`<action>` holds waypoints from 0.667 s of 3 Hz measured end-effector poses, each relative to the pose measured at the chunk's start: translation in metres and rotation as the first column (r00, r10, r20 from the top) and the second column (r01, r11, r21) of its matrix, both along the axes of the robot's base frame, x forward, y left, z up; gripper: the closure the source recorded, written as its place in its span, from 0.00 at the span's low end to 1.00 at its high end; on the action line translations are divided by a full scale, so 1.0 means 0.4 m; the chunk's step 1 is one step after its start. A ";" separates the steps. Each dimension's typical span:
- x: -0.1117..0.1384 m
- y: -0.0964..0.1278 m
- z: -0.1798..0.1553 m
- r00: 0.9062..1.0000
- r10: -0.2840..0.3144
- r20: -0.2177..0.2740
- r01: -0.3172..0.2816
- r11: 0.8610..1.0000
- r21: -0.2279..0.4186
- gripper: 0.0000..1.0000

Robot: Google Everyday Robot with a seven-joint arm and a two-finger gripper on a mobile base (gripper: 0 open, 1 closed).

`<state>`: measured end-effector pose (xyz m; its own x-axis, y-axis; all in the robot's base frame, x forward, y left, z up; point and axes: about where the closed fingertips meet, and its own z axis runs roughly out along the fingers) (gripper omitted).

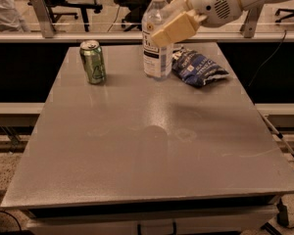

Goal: Pick blue plastic bottle

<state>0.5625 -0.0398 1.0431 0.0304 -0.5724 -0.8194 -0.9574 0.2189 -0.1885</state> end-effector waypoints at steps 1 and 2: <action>-0.044 -0.013 0.047 0.999 0.048 0.011 -0.048 0.998 0.027 1.00; -0.088 -0.025 0.086 0.994 0.110 0.005 -0.111 0.992 0.064 1.00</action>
Offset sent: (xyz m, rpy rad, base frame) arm -0.0391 -0.0161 0.0404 0.0636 -0.0108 0.1020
